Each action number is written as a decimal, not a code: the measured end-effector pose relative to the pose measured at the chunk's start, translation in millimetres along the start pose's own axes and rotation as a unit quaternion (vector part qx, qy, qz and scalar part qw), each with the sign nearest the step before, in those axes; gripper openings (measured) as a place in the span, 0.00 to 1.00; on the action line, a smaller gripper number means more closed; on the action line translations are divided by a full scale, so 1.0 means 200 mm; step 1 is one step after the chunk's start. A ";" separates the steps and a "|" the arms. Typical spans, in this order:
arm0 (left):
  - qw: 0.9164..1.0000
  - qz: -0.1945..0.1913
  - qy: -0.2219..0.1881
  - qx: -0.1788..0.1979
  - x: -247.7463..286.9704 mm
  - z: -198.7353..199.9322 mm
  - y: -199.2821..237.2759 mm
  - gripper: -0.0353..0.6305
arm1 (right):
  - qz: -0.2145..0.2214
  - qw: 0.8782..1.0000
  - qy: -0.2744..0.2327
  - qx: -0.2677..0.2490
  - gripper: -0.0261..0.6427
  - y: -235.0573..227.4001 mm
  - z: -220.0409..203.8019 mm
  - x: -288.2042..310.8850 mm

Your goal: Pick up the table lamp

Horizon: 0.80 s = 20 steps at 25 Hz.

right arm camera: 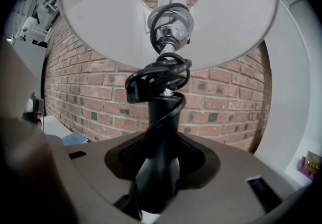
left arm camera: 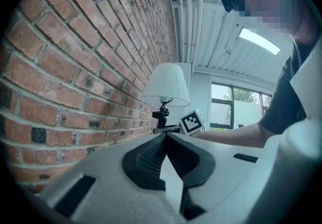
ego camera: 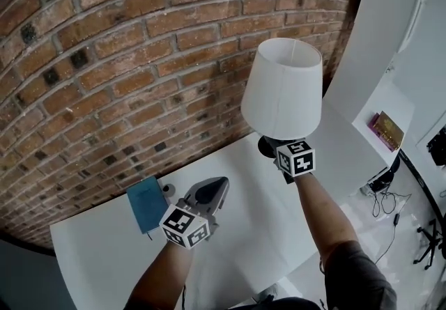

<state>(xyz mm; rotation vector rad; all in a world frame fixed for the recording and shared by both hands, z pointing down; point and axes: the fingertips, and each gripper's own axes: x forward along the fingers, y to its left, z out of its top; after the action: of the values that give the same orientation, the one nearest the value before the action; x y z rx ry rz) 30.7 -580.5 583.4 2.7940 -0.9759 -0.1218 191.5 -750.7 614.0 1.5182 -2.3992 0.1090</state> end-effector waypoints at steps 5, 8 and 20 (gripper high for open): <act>1.000 -0.008 -0.003 0.015 0.02 0.21 -0.03 0.06 | -0.004 1.000 -0.005 -0.003 0.28 -0.03 0.24 -0.09; 1.000 -0.012 -0.004 0.023 0.03 0.34 -0.05 0.06 | -0.006 1.000 -0.008 -0.006 0.28 -0.05 0.39 -0.15; 0.999 -0.019 -0.007 0.046 0.07 0.82 -0.17 0.06 | -0.012 1.000 -0.025 -0.009 0.28 -0.11 0.97 -0.44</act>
<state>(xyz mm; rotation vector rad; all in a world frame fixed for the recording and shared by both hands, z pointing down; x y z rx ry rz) 40.3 -585.9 416.0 2.9009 -0.9551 -0.1034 204.7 -726.3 400.8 1.5590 -2.4137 0.0440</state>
